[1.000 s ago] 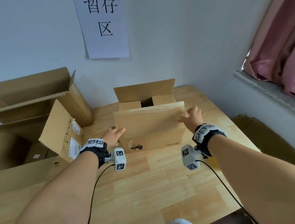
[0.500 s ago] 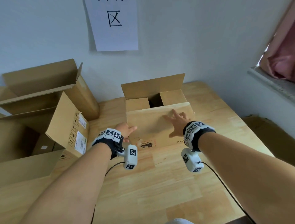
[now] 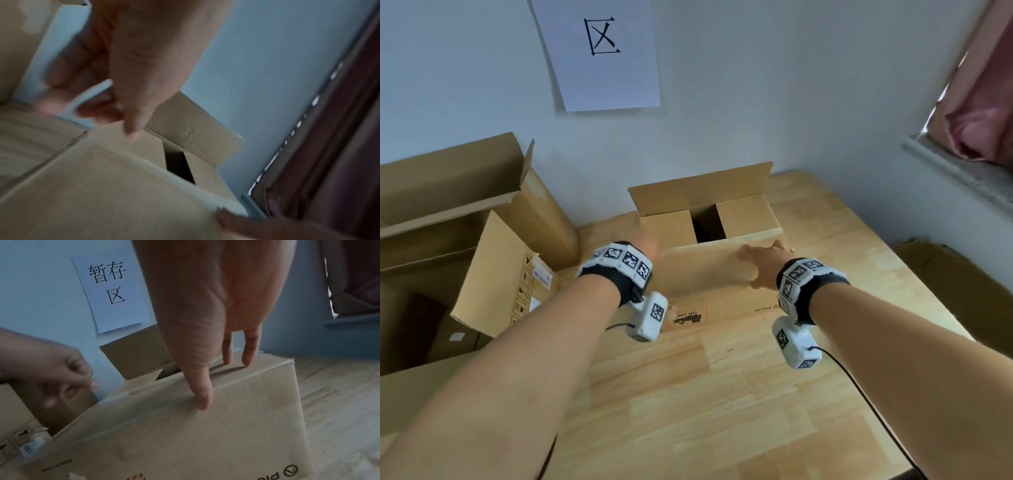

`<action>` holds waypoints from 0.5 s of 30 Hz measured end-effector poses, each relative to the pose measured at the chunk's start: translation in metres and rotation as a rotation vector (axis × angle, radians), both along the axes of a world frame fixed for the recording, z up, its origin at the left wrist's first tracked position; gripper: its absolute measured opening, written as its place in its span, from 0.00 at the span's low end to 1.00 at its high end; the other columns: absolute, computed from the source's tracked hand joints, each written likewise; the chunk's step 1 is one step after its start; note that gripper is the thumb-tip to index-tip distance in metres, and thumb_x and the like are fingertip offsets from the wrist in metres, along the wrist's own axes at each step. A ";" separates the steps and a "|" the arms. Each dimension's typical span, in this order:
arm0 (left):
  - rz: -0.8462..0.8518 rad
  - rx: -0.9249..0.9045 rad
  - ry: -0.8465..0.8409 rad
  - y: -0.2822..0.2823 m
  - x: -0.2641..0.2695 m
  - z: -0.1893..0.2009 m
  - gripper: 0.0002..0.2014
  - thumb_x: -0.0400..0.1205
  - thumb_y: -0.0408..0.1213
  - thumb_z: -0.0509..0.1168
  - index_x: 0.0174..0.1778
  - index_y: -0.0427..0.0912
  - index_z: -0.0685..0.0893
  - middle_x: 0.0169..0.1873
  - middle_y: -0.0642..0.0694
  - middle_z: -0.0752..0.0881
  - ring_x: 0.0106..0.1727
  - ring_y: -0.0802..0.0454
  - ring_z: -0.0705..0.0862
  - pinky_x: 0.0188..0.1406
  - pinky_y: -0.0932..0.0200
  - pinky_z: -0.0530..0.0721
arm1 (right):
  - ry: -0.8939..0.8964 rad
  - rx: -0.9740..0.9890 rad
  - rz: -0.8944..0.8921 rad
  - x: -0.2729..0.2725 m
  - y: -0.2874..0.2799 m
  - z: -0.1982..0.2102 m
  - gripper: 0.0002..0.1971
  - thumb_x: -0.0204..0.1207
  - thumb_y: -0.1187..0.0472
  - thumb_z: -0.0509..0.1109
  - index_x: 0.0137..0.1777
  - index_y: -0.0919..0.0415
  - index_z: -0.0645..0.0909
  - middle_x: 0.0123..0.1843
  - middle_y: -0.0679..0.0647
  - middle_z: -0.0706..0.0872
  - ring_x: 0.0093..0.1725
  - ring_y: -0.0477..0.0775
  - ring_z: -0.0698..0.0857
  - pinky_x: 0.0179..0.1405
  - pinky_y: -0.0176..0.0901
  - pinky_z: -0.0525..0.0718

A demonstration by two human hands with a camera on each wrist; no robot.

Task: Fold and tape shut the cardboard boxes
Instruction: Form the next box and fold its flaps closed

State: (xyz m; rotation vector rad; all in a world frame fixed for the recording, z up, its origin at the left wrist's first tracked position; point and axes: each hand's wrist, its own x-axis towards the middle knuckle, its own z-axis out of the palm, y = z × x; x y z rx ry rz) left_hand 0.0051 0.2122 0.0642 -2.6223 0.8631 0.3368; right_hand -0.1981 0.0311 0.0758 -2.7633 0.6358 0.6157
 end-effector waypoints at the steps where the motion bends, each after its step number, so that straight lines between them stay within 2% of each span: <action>1: -0.035 -0.142 -0.039 -0.005 -0.009 0.022 0.16 0.83 0.49 0.60 0.45 0.39 0.82 0.44 0.42 0.83 0.41 0.43 0.82 0.41 0.53 0.81 | -0.004 -0.001 -0.011 0.000 0.000 0.000 0.37 0.76 0.54 0.70 0.81 0.41 0.56 0.75 0.47 0.73 0.78 0.61 0.58 0.78 0.65 0.60; 2: -0.112 -0.294 -0.104 -0.012 -0.014 0.043 0.14 0.84 0.47 0.59 0.42 0.39 0.81 0.45 0.43 0.82 0.43 0.44 0.81 0.41 0.53 0.78 | -0.013 -0.001 -0.020 -0.001 0.000 0.000 0.37 0.76 0.54 0.70 0.81 0.40 0.56 0.75 0.47 0.74 0.78 0.60 0.58 0.78 0.65 0.60; 3: -0.188 -0.465 -0.187 -0.020 -0.017 0.059 0.12 0.85 0.44 0.59 0.44 0.40 0.80 0.49 0.44 0.81 0.48 0.44 0.81 0.46 0.52 0.77 | -0.018 -0.005 -0.022 -0.002 0.002 0.002 0.36 0.76 0.55 0.70 0.81 0.40 0.56 0.75 0.47 0.73 0.78 0.60 0.58 0.78 0.64 0.60; 4: -0.266 -0.606 -0.245 -0.026 -0.014 0.065 0.09 0.84 0.42 0.61 0.50 0.41 0.81 0.56 0.44 0.79 0.57 0.44 0.79 0.55 0.50 0.75 | -0.029 -0.009 -0.025 -0.003 0.003 0.001 0.36 0.76 0.55 0.69 0.81 0.40 0.56 0.75 0.46 0.73 0.78 0.61 0.58 0.77 0.64 0.60; 5: -0.313 -0.683 -0.272 -0.032 -0.015 0.072 0.11 0.82 0.40 0.63 0.59 0.43 0.80 0.65 0.45 0.76 0.66 0.44 0.74 0.65 0.48 0.70 | -0.031 -0.008 -0.024 -0.003 0.004 0.002 0.36 0.76 0.56 0.69 0.81 0.39 0.56 0.76 0.45 0.72 0.78 0.60 0.58 0.77 0.64 0.60; 6: -0.318 -0.678 -0.238 -0.035 -0.008 0.066 0.18 0.82 0.39 0.64 0.68 0.45 0.75 0.73 0.46 0.70 0.74 0.45 0.68 0.72 0.45 0.63 | -0.020 0.001 -0.028 -0.003 0.004 0.001 0.36 0.76 0.56 0.69 0.81 0.39 0.56 0.75 0.45 0.72 0.78 0.60 0.58 0.77 0.64 0.60; 8: -0.232 -0.595 -0.144 -0.039 0.002 0.064 0.28 0.82 0.39 0.63 0.79 0.48 0.64 0.81 0.48 0.60 0.82 0.46 0.56 0.79 0.39 0.51 | -0.007 0.014 -0.030 -0.001 0.001 0.000 0.37 0.75 0.56 0.69 0.80 0.38 0.56 0.75 0.44 0.73 0.77 0.60 0.58 0.76 0.64 0.61; 9: -0.168 -0.560 -0.106 -0.041 0.005 0.065 0.29 0.83 0.39 0.62 0.80 0.48 0.61 0.82 0.48 0.60 0.83 0.46 0.55 0.79 0.37 0.49 | -0.004 0.018 -0.030 0.000 0.001 0.002 0.37 0.75 0.56 0.70 0.80 0.38 0.56 0.75 0.45 0.73 0.77 0.60 0.58 0.76 0.64 0.61; 10: -0.125 -0.553 -0.085 -0.041 0.007 0.063 0.27 0.84 0.39 0.60 0.80 0.48 0.62 0.80 0.47 0.64 0.82 0.46 0.59 0.79 0.37 0.48 | 0.004 0.023 -0.034 0.001 0.000 0.002 0.37 0.75 0.57 0.70 0.80 0.37 0.56 0.74 0.46 0.74 0.76 0.60 0.58 0.76 0.64 0.61; 12: -0.088 -0.595 -0.054 -0.037 0.004 0.056 0.21 0.85 0.39 0.58 0.76 0.50 0.69 0.74 0.47 0.74 0.75 0.45 0.70 0.78 0.40 0.52 | 0.010 0.022 -0.044 0.003 0.000 0.002 0.38 0.74 0.57 0.71 0.80 0.37 0.57 0.73 0.47 0.75 0.77 0.60 0.58 0.77 0.65 0.60; 15: -0.096 -0.673 -0.005 -0.023 -0.014 0.034 0.17 0.85 0.42 0.58 0.70 0.55 0.77 0.67 0.51 0.81 0.70 0.46 0.75 0.76 0.42 0.57 | 0.006 0.013 -0.041 0.004 0.000 -0.001 0.39 0.72 0.55 0.73 0.80 0.37 0.58 0.72 0.47 0.76 0.77 0.60 0.58 0.76 0.64 0.64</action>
